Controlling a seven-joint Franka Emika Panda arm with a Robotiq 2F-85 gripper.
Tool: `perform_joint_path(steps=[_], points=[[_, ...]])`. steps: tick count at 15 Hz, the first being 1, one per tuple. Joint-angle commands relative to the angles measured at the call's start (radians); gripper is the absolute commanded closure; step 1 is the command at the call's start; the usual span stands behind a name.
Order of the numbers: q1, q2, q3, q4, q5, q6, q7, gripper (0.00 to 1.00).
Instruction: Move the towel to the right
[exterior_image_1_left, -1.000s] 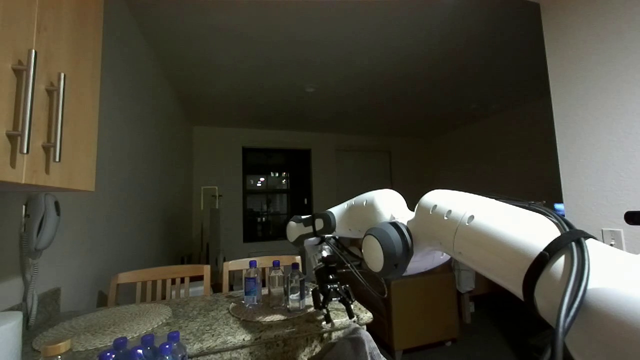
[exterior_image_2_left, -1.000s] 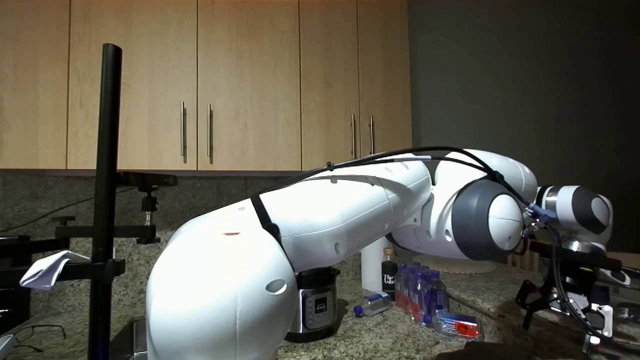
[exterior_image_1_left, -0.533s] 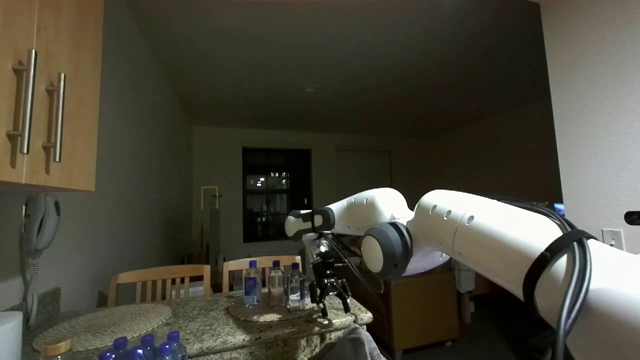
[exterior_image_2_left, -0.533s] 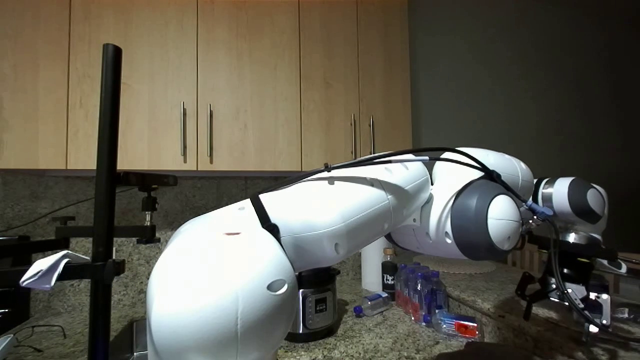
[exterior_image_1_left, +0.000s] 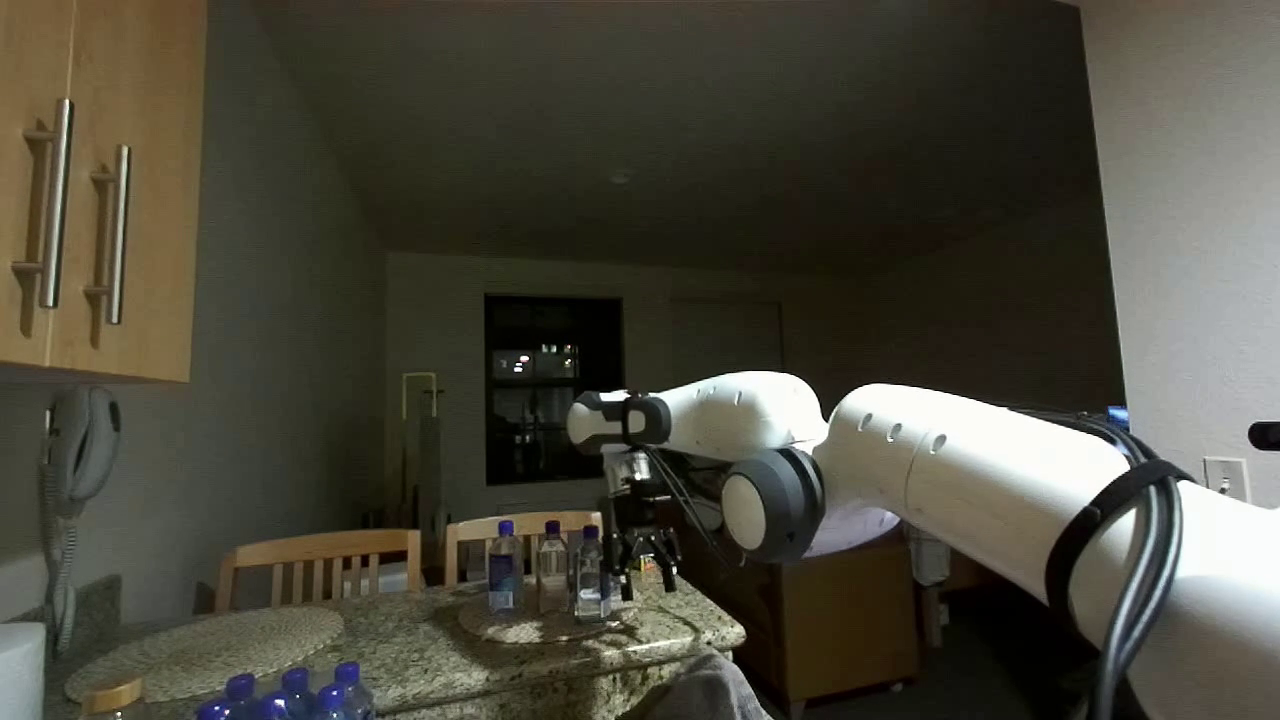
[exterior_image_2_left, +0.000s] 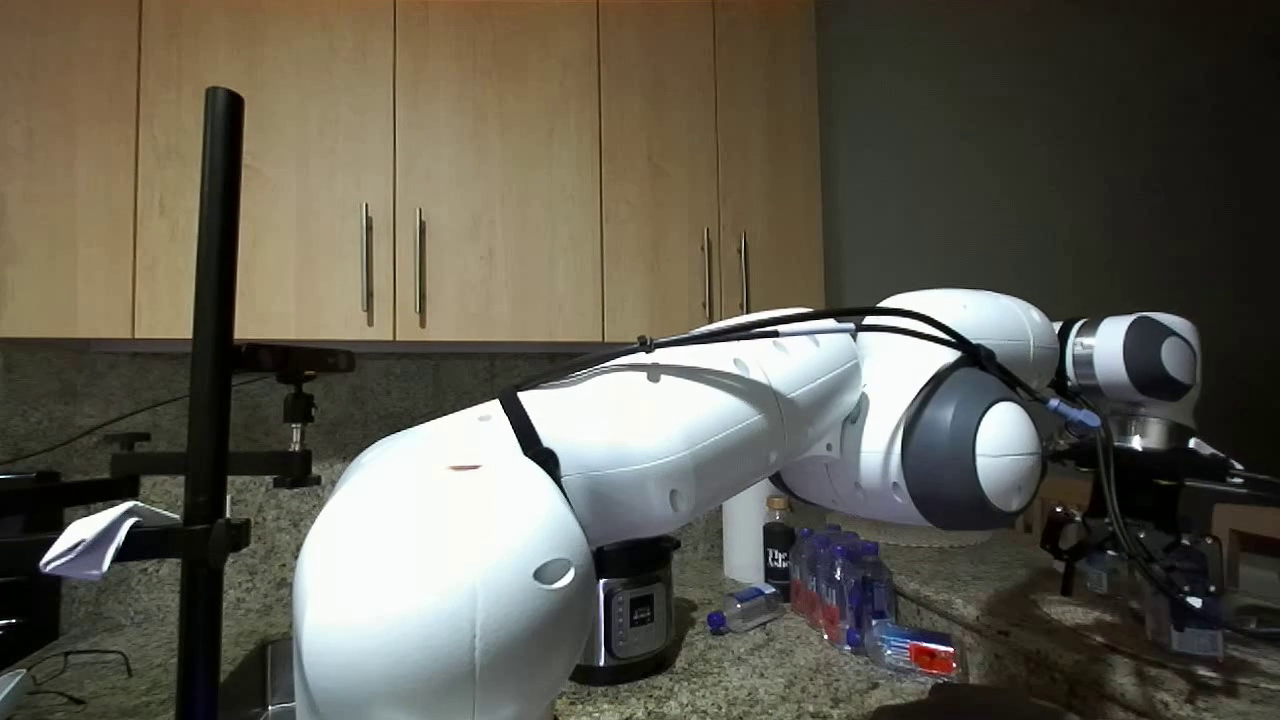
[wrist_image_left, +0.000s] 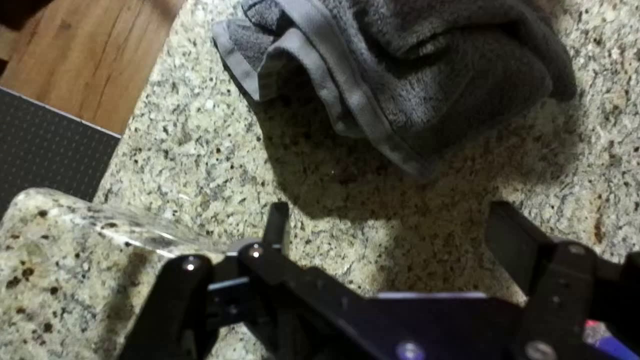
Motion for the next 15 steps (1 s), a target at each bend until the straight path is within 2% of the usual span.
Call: perform_joint_path(steps=[1,8,15], points=[[-0.002,-0.017,0.025,-0.003,-0.002,0.082,0.034,0.0],[-0.007,-0.035,0.059,-0.004,0.02,0.254,0.108,0.0],[0.037,-0.109,0.029,-0.022,-0.034,0.182,0.08,0.0]])
